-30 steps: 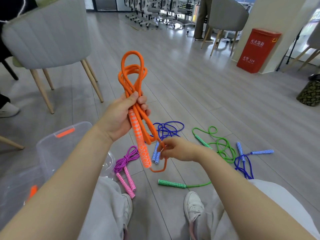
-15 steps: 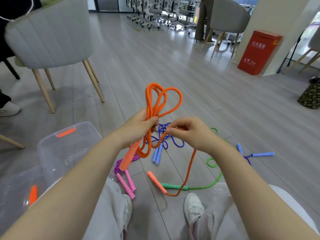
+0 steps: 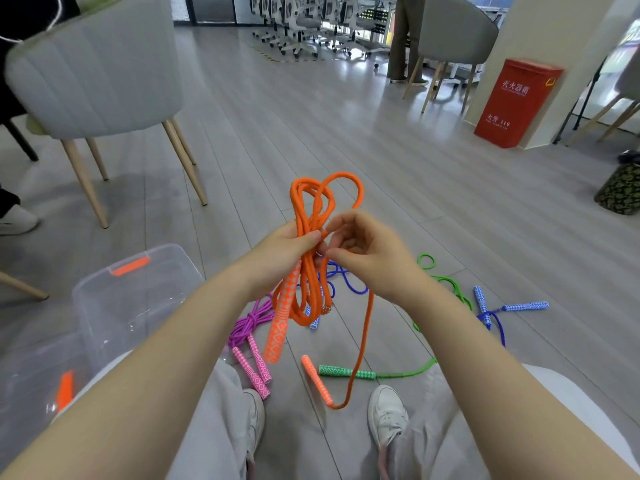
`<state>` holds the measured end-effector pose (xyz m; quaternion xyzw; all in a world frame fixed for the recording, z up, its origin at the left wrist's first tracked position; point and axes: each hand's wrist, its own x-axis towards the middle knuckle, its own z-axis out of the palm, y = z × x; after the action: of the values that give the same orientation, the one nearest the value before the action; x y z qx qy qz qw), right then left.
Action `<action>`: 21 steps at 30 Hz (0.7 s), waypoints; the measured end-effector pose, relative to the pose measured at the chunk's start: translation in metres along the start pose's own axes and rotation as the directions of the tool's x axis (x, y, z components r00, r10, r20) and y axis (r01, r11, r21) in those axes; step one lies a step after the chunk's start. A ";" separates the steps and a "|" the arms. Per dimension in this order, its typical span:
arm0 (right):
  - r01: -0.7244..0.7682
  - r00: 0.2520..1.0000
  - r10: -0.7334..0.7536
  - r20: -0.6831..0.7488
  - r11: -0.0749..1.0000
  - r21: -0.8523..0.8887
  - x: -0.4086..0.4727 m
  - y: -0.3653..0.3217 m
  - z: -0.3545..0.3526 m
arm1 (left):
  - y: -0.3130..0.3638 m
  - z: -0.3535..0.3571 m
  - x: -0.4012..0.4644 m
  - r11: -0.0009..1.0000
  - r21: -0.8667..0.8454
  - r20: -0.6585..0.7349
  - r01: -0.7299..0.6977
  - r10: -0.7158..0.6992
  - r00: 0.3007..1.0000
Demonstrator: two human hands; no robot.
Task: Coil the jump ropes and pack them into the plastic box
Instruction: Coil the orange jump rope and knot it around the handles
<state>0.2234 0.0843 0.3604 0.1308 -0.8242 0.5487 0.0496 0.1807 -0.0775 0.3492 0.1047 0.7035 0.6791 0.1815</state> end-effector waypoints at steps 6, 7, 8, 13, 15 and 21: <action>0.044 0.998 -0.052 -0.042 0.984 -0.174 0.000 0.010 0.008 | 0.001 0.003 -0.004 0.994 -0.058 0.111 0.092 -0.085 0.990; 0.046 0.997 -0.059 -0.056 0.976 -0.211 0.000 0.012 0.009 | 0.002 0.002 -0.004 0.991 -0.045 0.144 0.122 -0.115 0.983; 0.042 0.996 -0.058 -0.063 0.972 -0.233 0.000 0.013 0.010 | 0.001 0.002 -0.005 0.988 -0.026 0.180 0.154 -0.147 0.973; -0.056 0.996 0.040 -0.079 0.976 -0.209 0.004 0.016 0.008 | 0.000 0.004 -0.006 0.985 0.069 0.218 0.158 -0.169 0.961; -0.126 0.992 0.124 -0.036 0.989 -0.080 0.006 0.013 0.001 | 0.001 0.001 -0.005 0.991 0.058 0.204 0.123 -0.133 0.970; -0.307 0.938 0.323 0.126 0.943 -0.131 0.001 0.014 -0.043 | 0.006 -0.014 0.002 0.999 -0.019 -0.002 -0.028 0.028 1.000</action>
<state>0.2161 0.1284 0.3645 0.0335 -0.8647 0.4926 -0.0922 0.1724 -0.0893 0.3546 0.1122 0.6956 0.6883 0.1726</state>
